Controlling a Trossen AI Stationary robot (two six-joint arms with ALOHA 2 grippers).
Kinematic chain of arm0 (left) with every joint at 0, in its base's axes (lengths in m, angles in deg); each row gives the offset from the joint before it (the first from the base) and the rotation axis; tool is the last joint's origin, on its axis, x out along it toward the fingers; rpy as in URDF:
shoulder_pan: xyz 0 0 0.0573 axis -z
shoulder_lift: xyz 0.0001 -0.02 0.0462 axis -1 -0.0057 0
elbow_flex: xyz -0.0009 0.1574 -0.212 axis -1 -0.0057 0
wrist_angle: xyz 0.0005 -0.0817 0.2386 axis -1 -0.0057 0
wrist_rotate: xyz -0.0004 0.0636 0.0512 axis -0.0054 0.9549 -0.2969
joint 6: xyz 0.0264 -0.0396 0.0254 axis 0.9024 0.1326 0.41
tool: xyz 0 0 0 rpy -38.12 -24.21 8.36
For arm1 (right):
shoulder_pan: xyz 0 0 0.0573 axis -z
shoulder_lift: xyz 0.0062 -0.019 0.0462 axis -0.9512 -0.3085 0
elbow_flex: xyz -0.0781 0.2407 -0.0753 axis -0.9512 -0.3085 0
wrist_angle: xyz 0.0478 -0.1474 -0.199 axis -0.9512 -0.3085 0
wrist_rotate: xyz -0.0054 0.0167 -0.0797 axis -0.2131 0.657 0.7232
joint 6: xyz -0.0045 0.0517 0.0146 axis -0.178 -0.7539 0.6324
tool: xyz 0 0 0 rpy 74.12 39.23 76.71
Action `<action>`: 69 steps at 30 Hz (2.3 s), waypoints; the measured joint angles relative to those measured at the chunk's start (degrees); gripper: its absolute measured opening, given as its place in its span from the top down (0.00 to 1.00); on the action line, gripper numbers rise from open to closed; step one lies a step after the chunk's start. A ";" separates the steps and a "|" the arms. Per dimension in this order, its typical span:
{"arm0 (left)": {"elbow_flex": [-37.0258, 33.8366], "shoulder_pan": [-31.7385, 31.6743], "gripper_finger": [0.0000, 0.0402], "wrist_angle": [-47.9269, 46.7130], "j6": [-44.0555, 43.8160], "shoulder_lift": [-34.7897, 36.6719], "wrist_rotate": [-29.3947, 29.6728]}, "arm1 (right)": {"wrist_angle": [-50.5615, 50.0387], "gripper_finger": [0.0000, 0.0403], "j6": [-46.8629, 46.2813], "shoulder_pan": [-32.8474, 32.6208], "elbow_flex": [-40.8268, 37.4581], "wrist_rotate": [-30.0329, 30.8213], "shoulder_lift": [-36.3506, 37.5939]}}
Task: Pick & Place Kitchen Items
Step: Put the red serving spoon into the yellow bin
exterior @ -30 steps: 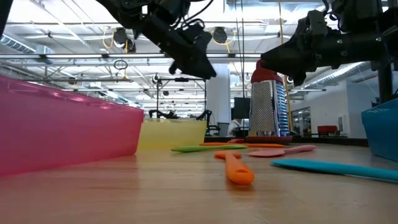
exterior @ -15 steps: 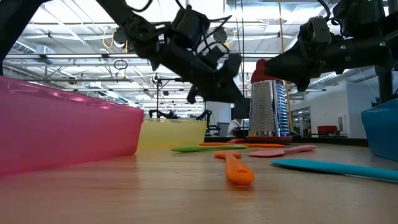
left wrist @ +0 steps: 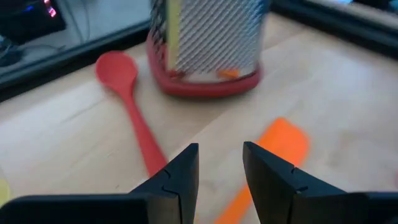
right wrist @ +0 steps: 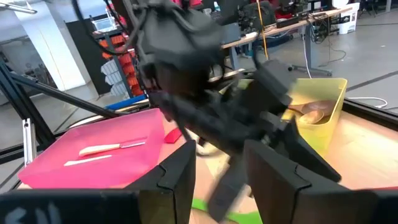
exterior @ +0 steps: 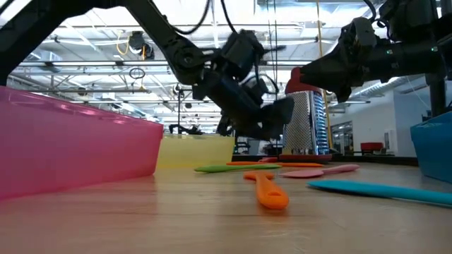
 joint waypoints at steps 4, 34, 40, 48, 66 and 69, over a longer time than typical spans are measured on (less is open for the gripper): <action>1.32 -1.41 0.68 -0.75 -0.51 -2.84 0.05 | -0.16 0.67 0.01 0.00 0.00 0.01 0.00; 1.49 -3.74 0.69 -12.23 0.78 -4.01 -2.00 | -0.45 0.67 0.03 0.00 0.02 -0.01 0.00; 1.54 -3.59 0.82 -14.20 -0.31 -3.94 -2.72 | -0.47 0.67 0.03 0.00 0.02 -0.02 0.00; 1.43 -2.35 0.83 -15.15 -0.19 -3.58 -0.59 | -0.59 0.67 0.03 0.00 0.02 -0.08 0.00; 1.17 -2.19 0.82 -23.72 6.86 9.11 0.94 | -1.84 0.67 -1.46 0.00 0.07 -0.06 0.00; 1.21 -2.08 0.83 -26.13 8.81 11.95 2.03 | -1.87 0.67 -1.48 0.00 0.07 -0.05 0.00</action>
